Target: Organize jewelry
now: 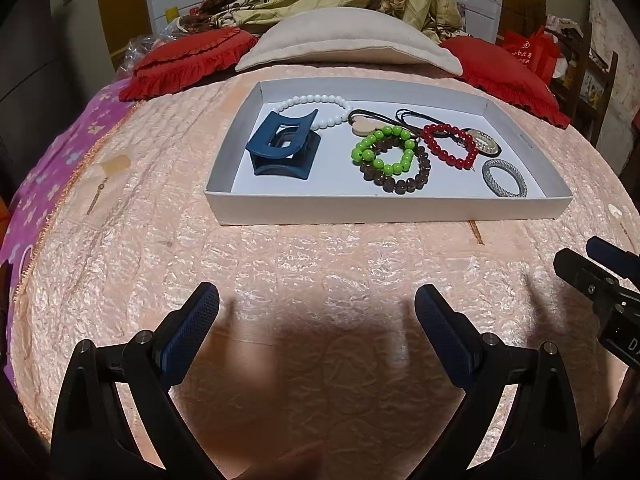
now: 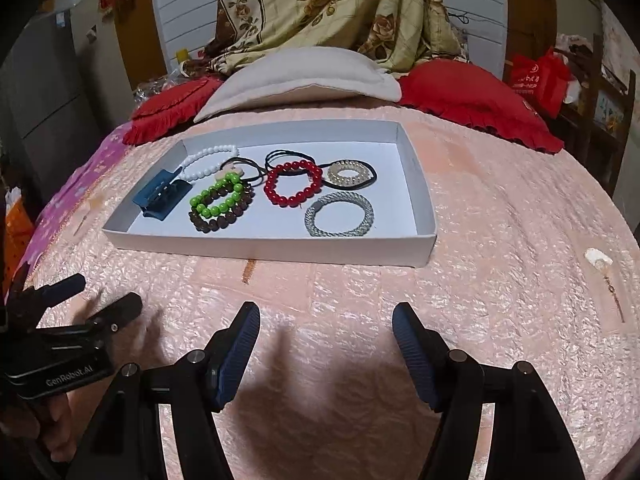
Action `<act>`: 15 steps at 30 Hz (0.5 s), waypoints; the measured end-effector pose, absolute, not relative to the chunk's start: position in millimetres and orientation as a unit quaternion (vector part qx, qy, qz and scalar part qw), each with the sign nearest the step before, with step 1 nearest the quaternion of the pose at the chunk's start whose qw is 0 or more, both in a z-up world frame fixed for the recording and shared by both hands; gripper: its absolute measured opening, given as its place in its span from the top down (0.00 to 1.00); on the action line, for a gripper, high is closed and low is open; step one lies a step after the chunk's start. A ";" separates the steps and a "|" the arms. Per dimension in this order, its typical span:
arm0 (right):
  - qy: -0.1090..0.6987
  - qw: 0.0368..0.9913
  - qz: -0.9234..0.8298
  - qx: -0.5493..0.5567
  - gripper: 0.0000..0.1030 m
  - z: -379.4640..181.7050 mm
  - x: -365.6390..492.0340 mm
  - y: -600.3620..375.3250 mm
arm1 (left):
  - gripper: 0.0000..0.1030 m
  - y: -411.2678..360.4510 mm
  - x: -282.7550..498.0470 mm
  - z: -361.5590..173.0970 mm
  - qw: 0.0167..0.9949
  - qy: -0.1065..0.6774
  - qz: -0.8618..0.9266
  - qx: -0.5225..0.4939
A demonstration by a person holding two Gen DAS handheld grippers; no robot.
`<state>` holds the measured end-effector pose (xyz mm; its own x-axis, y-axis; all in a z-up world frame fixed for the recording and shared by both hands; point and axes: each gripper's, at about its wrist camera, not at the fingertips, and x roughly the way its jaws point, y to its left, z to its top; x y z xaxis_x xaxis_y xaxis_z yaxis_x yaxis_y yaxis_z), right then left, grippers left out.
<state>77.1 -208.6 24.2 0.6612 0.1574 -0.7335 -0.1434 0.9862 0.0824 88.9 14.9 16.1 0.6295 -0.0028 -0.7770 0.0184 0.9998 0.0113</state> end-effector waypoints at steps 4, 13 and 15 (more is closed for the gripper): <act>0.405 0.911 0.083 0.007 0.35 22.4 77.7 -208.0 | 0.04 12.8 89.8 14.3 0.902 0.432 -0.007 0.011; 0.408 0.909 0.083 0.004 0.35 19.3 79.0 -207.2 | 0.04 10.0 90.7 11.2 0.901 0.433 -0.008 0.016; 0.410 0.908 0.083 0.001 0.35 18.4 79.6 -205.4 | 0.04 9.7 90.7 11.3 0.902 0.431 -0.011 0.016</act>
<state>79.6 -205.4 18.4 0.6505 0.1507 -0.7444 -0.1492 0.9864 0.0693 90.7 9.7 11.3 0.6282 -0.0054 -0.7780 0.0331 0.9993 0.0198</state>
